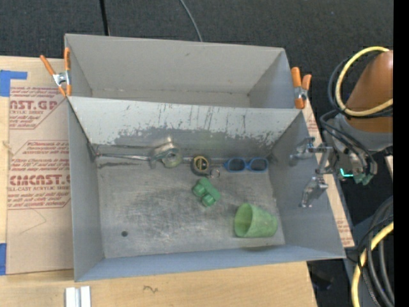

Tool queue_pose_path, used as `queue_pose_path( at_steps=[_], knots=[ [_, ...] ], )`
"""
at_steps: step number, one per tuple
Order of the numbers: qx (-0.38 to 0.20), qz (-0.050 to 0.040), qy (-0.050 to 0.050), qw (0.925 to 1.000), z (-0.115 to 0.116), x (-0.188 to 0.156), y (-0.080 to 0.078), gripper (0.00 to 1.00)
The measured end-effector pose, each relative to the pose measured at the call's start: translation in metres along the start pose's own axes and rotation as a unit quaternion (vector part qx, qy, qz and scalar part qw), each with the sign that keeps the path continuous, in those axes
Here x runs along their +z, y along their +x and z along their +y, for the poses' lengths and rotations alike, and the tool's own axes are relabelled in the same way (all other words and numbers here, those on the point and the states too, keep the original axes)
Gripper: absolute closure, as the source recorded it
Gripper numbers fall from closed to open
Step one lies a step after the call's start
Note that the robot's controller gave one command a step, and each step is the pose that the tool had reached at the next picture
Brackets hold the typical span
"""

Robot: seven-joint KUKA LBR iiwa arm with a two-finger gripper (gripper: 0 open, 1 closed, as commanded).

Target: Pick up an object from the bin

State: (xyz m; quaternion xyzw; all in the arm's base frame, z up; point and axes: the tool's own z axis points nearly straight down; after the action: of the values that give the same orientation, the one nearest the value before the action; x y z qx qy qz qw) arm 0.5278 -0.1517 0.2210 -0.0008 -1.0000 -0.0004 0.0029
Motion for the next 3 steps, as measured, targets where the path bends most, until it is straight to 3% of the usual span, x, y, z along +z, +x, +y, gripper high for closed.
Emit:
queue_pose_path(
  at_steps=[1, 2, 3],
  knots=[
    [0.068, -0.0055, 0.0, 0.9976, 0.03, 0.151, 0.023, 0.0],
    [0.052, -0.006, 0.001, 0.9986, 0.087, 0.149, 0.002, 0.0],
    [0.053, 0.0003, 0.0, 0.9986, 0.085, 0.149, 0.005, 1.0]
  ],
)
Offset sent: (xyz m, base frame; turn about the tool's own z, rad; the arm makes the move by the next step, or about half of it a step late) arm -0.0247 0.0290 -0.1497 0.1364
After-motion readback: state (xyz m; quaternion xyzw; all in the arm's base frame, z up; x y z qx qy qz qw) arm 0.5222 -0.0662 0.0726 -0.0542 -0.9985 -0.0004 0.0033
